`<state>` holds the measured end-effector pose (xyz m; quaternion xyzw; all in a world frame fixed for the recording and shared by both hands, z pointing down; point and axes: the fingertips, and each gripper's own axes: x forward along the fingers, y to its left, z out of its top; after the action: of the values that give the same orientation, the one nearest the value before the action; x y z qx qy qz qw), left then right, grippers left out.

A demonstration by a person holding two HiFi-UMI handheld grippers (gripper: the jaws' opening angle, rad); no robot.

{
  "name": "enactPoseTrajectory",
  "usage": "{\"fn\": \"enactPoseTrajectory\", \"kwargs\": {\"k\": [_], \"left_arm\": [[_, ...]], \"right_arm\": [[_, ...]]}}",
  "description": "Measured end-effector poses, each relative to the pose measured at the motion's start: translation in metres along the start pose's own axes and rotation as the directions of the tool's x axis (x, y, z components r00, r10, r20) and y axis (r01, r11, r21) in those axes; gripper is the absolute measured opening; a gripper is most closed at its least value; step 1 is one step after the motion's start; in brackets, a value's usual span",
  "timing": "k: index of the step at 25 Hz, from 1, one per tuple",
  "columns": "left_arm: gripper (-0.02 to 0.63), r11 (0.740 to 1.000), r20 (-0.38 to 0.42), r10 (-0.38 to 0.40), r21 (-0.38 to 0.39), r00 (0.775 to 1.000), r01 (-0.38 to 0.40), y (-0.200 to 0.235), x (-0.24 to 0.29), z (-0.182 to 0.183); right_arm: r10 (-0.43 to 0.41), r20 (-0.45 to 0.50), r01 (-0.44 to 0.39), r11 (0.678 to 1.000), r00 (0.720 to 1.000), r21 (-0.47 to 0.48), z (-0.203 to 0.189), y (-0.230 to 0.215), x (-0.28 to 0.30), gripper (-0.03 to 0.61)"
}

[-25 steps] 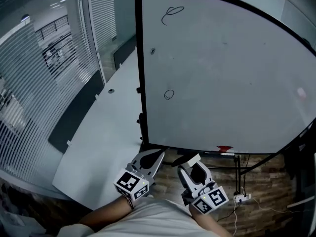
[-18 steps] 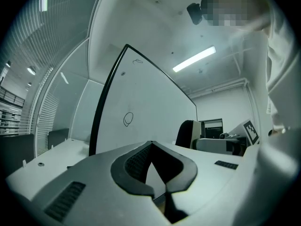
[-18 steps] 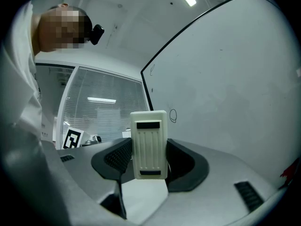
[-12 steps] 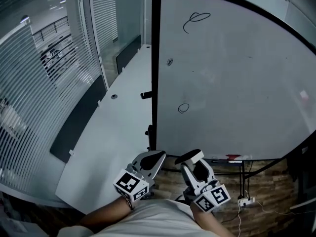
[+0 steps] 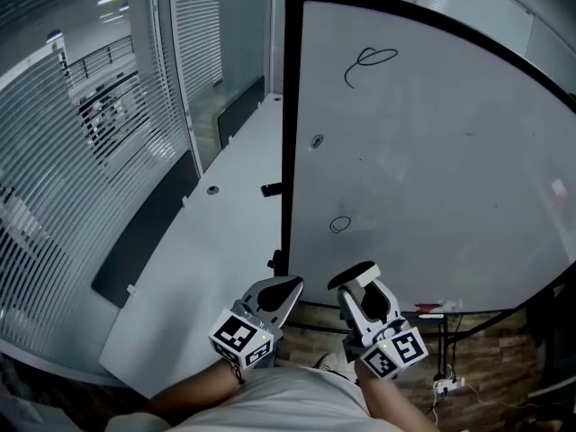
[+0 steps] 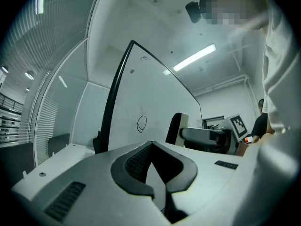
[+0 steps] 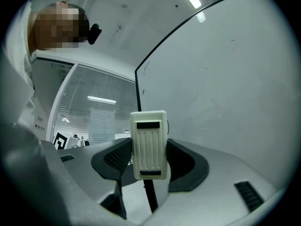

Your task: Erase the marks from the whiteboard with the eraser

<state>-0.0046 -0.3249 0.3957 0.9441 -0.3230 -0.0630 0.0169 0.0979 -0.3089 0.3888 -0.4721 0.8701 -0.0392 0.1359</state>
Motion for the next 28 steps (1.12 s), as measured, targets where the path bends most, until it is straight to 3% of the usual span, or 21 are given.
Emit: {"fn": "enactPoseTrajectory", "kwargs": {"k": [6,10,16,20,25,28], "left_arm": [[0.008,1.0,0.013,0.0,0.016,1.0,0.0,0.013,0.016,0.004],[0.008,1.0,0.024,-0.01,0.014,1.0,0.01,0.019,0.026,0.006],[0.008,1.0,0.042,-0.01,0.02,0.999,0.009,0.027,0.03,0.014],[0.008,1.0,0.049,-0.003,0.02,0.999,0.002,0.033,0.027,0.018],[0.008,1.0,0.048,0.007,0.014,0.999,-0.008,0.037,0.019,0.018],[0.008,1.0,0.046,0.017,0.009,0.999,-0.017,0.039,0.013,0.017]], "right_arm": [[0.002,0.016,0.0,0.989,1.0,-0.15,0.029,-0.015,0.024,0.233],[-0.01,0.017,0.015,0.952,1.0,-0.307,0.056,-0.023,0.037,0.233],[-0.022,-0.011,0.012,0.831,1.0,-0.556,0.087,-0.017,0.056,0.233],[-0.029,0.019,0.035,0.766,0.999,-0.641,0.104,-0.006,0.07,0.233],[-0.064,-0.039,0.01,0.626,0.997,-0.78,0.094,-0.002,0.085,0.233],[-0.092,-0.062,0.003,0.58,0.994,-0.814,0.089,-0.001,0.088,0.233]]}}
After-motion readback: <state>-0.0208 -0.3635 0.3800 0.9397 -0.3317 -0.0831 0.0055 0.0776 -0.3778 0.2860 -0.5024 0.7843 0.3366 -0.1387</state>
